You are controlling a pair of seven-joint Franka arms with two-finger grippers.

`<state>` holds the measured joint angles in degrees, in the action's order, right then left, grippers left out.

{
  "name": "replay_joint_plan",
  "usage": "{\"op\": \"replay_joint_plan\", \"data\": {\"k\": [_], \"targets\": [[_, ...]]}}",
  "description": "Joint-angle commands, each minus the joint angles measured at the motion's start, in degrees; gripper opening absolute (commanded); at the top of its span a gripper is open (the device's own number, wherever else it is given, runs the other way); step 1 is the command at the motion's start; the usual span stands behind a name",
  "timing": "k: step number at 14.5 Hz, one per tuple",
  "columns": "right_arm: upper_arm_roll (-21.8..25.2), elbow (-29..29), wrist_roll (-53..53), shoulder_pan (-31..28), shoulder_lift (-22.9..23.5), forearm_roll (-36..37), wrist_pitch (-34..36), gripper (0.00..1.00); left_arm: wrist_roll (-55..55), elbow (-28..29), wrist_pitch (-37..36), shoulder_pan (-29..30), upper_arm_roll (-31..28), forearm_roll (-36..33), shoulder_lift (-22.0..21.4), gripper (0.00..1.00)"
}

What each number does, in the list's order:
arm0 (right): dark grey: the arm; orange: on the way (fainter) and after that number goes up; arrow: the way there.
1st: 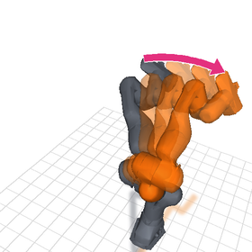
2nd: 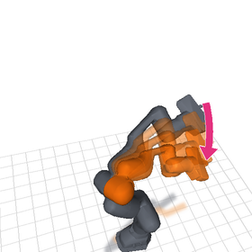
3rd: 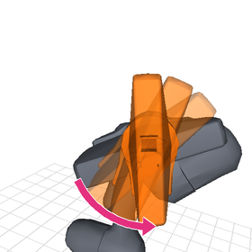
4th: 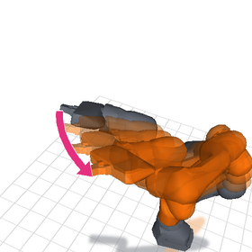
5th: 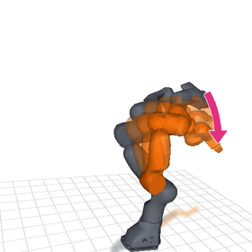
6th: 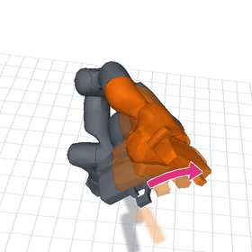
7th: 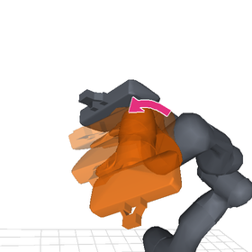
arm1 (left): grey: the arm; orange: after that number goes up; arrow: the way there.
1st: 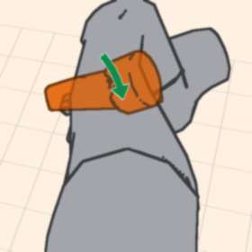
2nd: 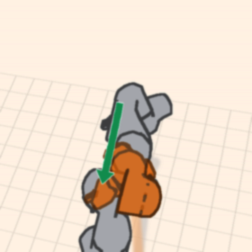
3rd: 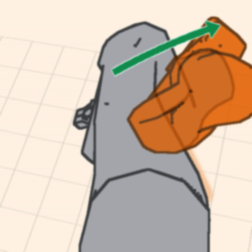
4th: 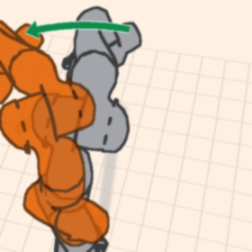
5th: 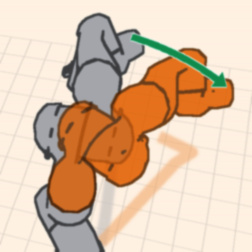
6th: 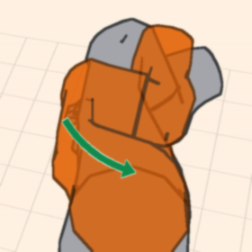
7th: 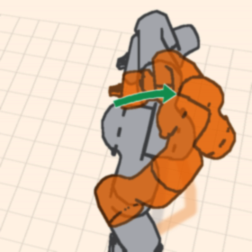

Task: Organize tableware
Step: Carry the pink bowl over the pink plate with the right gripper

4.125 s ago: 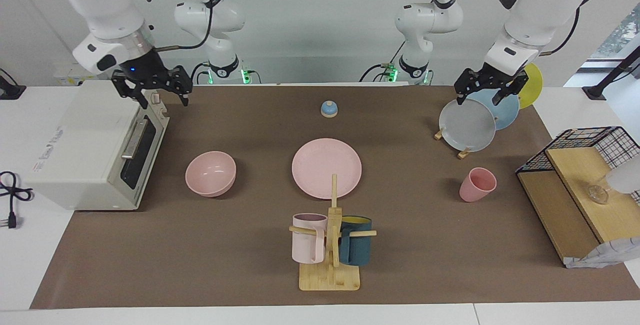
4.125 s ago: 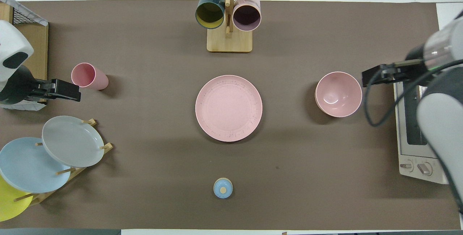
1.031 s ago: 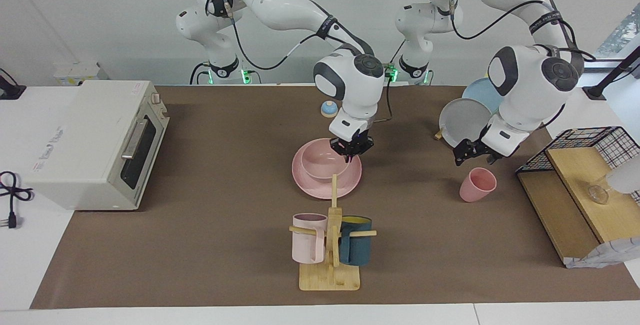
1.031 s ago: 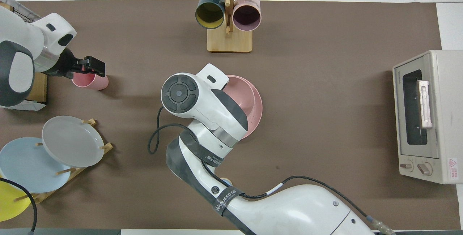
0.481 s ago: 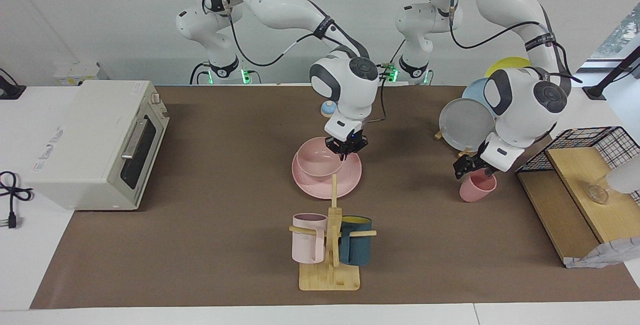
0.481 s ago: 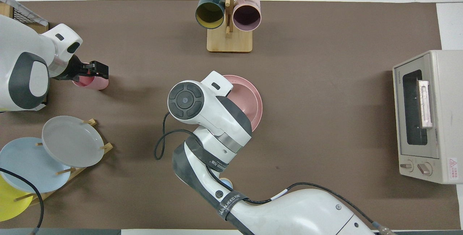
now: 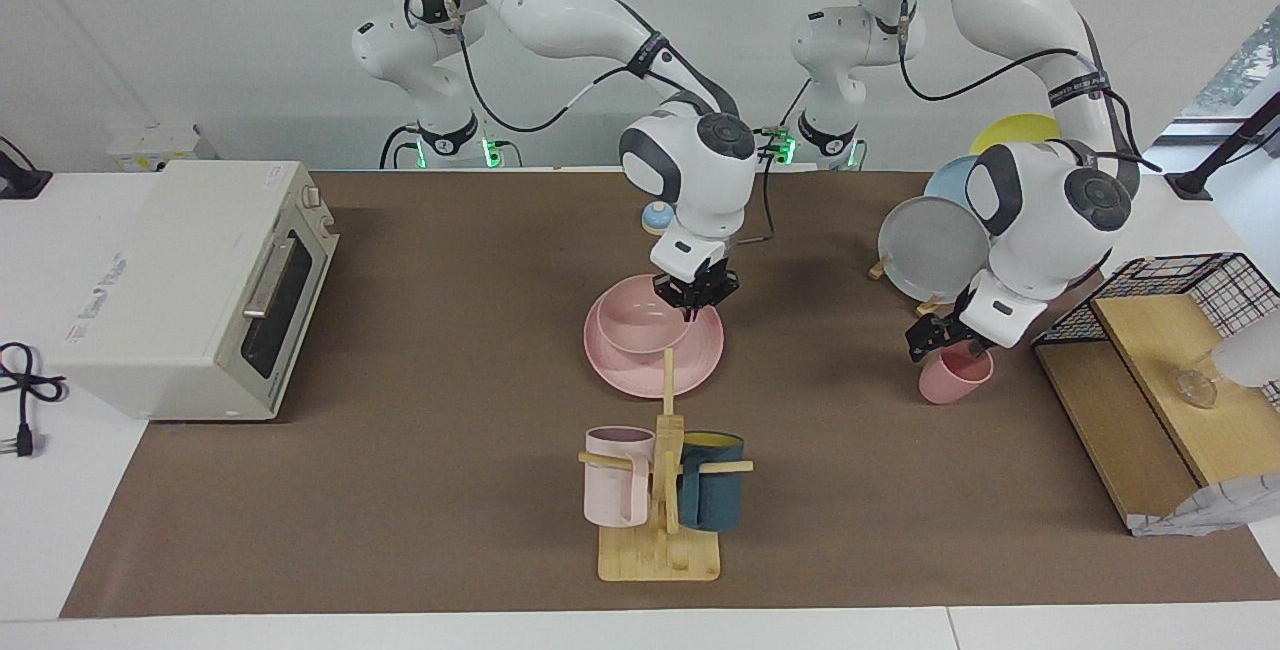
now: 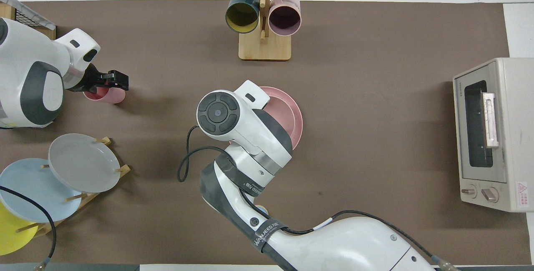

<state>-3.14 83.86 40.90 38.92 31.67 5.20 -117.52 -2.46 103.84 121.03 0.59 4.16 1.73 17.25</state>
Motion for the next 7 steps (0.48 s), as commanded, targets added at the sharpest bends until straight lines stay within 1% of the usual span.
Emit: {"op": "replay_joint_plan", "data": {"k": [1,2,3,4,6,7], "targets": [[-0.47,-5.52,-0.11,-0.60,0.41,-2.64,5.94,0.30,-0.79,1.28,1.66,0.03,0.15,-0.50,-0.29,0.62],[-0.47,-8.77,-0.46,-1.03,0.85,-2.65,9.03,0.33,-0.79,1.28,1.66,0.03,0.15,-0.59,-0.29,0.44],[-0.38,-10.37,-1.07,-1.73,0.42,-2.56,11.67,0.33,-0.71,1.28,1.58,-0.06,0.15,-0.59,-0.29,0.24],[-0.47,-10.82,-2.91,-3.22,-0.63,-2.56,13.79,0.33,-0.79,1.28,1.57,-0.06,0.15,-0.59,-0.29,0.01],[-0.38,-10.65,-8.17,-7.08,-4.31,-2.82,15.29,0.33,-0.18,1.19,1.49,0.20,0.15,-0.68,-0.29,0.00],[-0.38,-10.12,-10.72,-9.71,-6.85,-2.91,17.65,0.36,-0.18,1.01,1.40,0.20,0.15,-0.94,-0.29,0.00]]}}
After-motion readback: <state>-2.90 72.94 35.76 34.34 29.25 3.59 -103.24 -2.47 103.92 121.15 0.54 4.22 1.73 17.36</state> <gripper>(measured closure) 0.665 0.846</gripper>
